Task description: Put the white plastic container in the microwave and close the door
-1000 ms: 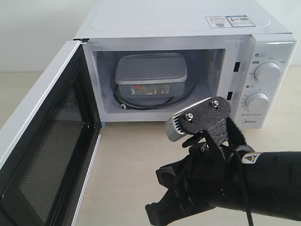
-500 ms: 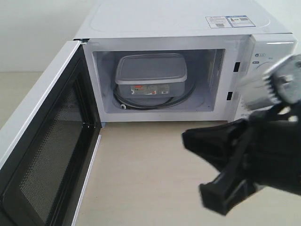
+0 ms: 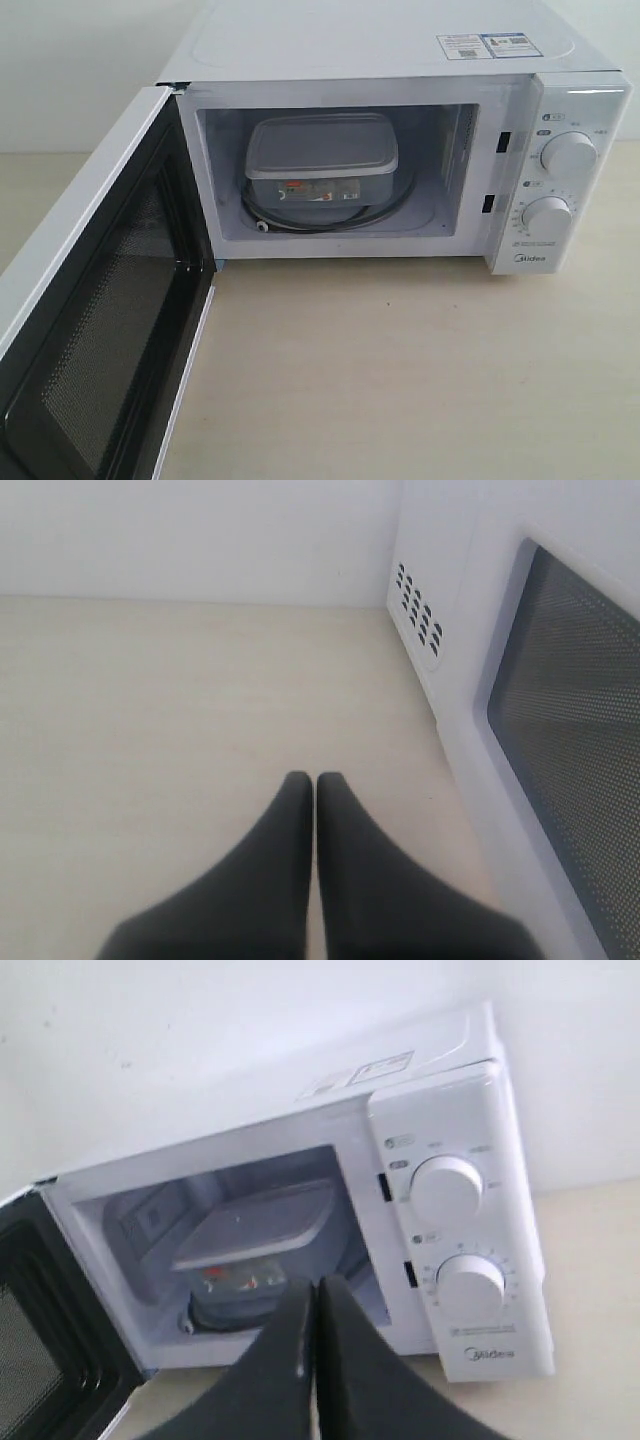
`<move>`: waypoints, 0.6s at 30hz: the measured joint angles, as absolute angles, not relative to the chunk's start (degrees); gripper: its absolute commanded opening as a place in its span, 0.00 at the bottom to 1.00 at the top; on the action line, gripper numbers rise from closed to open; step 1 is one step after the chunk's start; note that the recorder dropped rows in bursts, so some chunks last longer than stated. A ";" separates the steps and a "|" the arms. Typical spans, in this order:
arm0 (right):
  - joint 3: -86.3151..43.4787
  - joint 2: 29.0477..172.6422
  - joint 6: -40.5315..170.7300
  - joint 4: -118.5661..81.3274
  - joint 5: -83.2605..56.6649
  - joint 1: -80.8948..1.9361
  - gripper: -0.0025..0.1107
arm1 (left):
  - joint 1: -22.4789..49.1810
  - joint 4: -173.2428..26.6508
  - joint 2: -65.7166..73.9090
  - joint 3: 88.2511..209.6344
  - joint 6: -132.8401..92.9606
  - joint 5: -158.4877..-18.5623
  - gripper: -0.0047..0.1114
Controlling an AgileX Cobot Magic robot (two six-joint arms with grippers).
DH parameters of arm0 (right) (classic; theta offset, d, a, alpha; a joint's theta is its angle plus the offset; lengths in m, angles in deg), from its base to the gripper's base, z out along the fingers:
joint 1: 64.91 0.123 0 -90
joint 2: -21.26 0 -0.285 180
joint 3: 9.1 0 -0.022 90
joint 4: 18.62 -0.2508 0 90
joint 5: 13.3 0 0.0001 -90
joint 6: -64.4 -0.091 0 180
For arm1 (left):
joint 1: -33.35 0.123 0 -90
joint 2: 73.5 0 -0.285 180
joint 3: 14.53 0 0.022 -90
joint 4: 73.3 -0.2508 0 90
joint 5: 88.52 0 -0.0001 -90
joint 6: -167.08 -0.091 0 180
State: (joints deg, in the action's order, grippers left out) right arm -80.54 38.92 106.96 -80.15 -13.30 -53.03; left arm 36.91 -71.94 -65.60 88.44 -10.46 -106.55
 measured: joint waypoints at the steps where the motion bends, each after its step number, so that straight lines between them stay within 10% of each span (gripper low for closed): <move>1: -81.00 37.34 106.71 -80.15 -13.30 -53.88 0.02 | 36.91 -71.94 -65.60 88.44 -10.46 -106.55 0.07; 13: -82.44 30.81 104.85 -79.06 -11.59 -55.59 0.02 | 36.91 -71.94 -65.60 88.44 -10.46 -106.55 0.07; 18: -85.53 29.38 68.49 -37.24 -8.48 -55.59 0.02 | 36.91 -71.94 -65.60 88.44 -10.46 -106.55 0.07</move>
State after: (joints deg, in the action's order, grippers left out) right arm -85.53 29.38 68.49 -37.24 -8.48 -55.59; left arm 36.91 -71.94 -65.60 88.44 -10.46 -106.55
